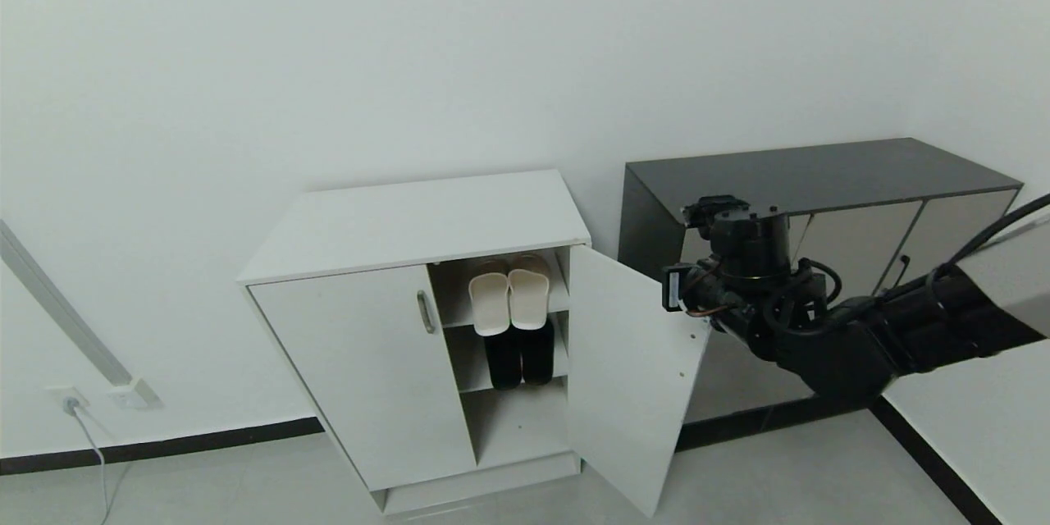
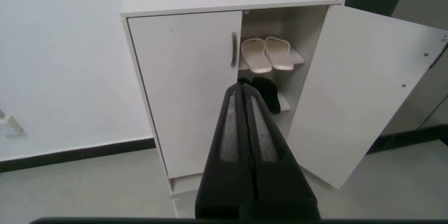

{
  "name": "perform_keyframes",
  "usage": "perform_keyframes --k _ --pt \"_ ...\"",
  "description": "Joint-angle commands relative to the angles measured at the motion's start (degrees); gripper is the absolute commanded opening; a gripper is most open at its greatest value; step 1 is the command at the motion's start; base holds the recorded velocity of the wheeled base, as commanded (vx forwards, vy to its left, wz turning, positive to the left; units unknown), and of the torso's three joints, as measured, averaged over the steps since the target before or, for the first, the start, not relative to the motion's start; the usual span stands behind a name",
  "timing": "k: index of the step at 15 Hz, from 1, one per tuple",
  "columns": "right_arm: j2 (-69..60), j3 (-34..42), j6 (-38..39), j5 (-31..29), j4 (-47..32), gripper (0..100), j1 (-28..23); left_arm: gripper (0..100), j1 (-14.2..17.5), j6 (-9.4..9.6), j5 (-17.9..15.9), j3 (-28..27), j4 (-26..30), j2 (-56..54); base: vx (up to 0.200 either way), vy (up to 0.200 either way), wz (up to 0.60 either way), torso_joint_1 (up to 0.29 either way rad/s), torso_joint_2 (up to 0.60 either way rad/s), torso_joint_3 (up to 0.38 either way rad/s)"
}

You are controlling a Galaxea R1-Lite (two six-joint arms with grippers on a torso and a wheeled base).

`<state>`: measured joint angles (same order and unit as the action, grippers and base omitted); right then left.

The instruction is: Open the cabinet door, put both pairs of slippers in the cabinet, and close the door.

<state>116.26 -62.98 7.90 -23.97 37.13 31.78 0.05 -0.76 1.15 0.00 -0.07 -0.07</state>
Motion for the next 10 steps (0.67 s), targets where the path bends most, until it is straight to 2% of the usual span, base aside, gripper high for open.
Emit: perform_keyframes --k 1,5,10 --pt "5.82 -3.73 0.63 0.50 0.13 0 -2.95 0 0.04 -0.04 0.00 0.00 -0.01 0.07 0.000 0.000 0.00 0.000 0.00 0.000" --pt "8.10 -5.49 1.33 1.91 0.31 0 -5.68 0 -0.05 -0.12 0.08 0.00 -0.01 0.07 0.000 0.000 0.00 0.000 0.00 0.000" --pt "10.56 -7.69 1.33 3.14 0.22 0 -6.29 0 0.04 -0.04 0.00 0.00 -0.01 0.07 0.000 0.000 0.00 0.000 0.00 0.000"
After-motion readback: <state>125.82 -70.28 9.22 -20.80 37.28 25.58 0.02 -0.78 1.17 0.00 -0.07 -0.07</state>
